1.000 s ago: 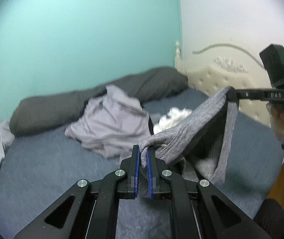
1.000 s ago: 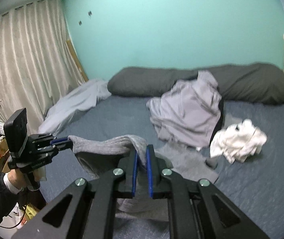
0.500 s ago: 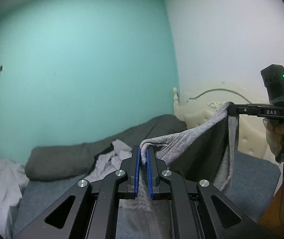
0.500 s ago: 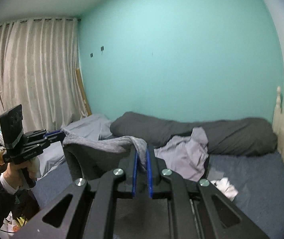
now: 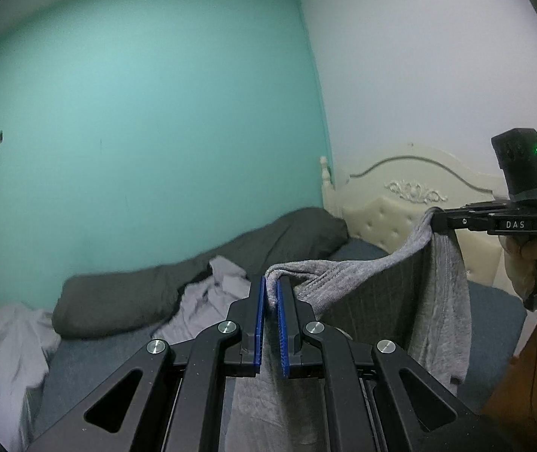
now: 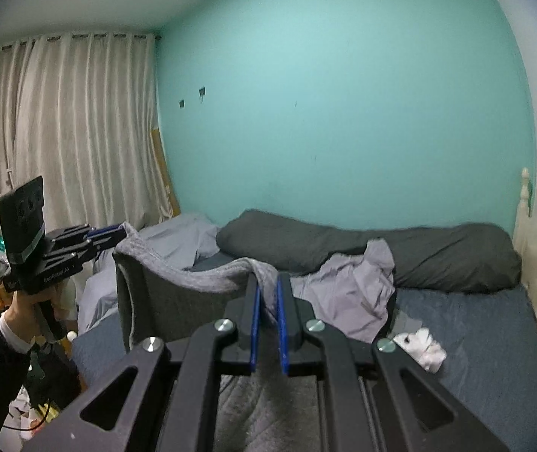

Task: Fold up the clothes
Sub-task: 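Hold the sweater up with both grippers, letting it hang open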

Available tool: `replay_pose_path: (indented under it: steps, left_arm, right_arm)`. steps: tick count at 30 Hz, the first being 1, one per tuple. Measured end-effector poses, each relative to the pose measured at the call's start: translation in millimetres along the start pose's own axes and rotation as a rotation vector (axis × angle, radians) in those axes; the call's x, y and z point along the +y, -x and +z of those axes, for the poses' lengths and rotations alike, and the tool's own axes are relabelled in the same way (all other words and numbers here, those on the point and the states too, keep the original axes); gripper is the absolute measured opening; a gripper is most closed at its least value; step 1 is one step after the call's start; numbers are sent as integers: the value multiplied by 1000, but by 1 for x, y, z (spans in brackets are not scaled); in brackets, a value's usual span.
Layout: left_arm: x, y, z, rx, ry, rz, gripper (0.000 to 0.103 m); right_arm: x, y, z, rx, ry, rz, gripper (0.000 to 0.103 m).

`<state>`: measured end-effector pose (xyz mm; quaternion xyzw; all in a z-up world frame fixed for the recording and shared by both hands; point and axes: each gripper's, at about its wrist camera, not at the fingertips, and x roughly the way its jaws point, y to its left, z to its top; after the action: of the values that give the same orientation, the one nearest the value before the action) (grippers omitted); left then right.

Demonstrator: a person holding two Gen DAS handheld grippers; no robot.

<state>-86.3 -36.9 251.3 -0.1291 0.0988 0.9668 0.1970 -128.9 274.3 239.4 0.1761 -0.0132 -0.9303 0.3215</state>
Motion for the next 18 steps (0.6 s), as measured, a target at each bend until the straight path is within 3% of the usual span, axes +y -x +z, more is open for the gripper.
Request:
replay_pose_path:
  steps: [9, 18]
  left_arm:
    - [-5, -21, -58, 98, 33, -7, 7]
    - [-2, -33, -92, 151, 38, -9, 7]
  right_arm:
    - [0, -22, -56, 81, -55, 23, 8]
    - [-4, -28, -90, 148, -51, 15, 8]
